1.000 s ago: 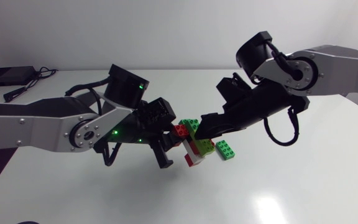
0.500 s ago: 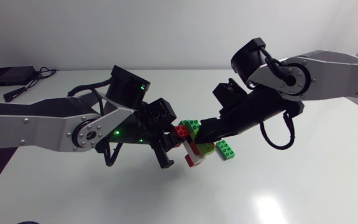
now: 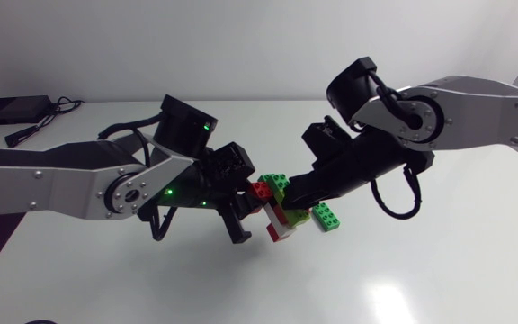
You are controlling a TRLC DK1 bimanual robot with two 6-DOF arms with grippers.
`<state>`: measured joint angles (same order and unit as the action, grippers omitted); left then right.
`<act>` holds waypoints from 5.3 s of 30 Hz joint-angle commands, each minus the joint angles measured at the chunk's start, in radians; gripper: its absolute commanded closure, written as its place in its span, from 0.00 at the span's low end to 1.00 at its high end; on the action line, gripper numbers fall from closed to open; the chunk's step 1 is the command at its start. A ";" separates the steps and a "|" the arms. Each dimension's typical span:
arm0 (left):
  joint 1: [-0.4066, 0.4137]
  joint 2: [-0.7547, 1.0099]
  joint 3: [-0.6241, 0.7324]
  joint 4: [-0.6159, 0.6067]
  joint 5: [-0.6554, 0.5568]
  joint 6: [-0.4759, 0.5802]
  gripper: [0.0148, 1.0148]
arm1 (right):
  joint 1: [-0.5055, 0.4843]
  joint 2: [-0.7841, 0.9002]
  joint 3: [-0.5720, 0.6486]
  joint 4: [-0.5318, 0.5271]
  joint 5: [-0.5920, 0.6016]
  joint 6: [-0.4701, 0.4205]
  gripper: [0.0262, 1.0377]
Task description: Separate the duplo bricks
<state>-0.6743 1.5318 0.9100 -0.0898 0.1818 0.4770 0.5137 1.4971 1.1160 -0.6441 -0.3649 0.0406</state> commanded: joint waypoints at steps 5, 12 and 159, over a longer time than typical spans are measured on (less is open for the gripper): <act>-0.007 0.010 0.035 0.027 0.005 -0.026 0.70 | 0.091 -0.012 -0.036 0.017 0.103 -0.022 0.65; -0.008 0.011 0.029 0.027 0.005 -0.026 0.70 | 0.163 -0.021 -0.058 0.043 0.258 -0.044 0.65; -0.093 -0.018 -0.089 0.116 -0.096 0.034 0.70 | -0.147 0.055 0.100 0.043 -0.275 0.019 0.66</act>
<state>-0.7628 1.5311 0.8455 0.0078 0.0929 0.4858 0.3782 1.5429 1.1973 -0.5846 -0.6289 0.0597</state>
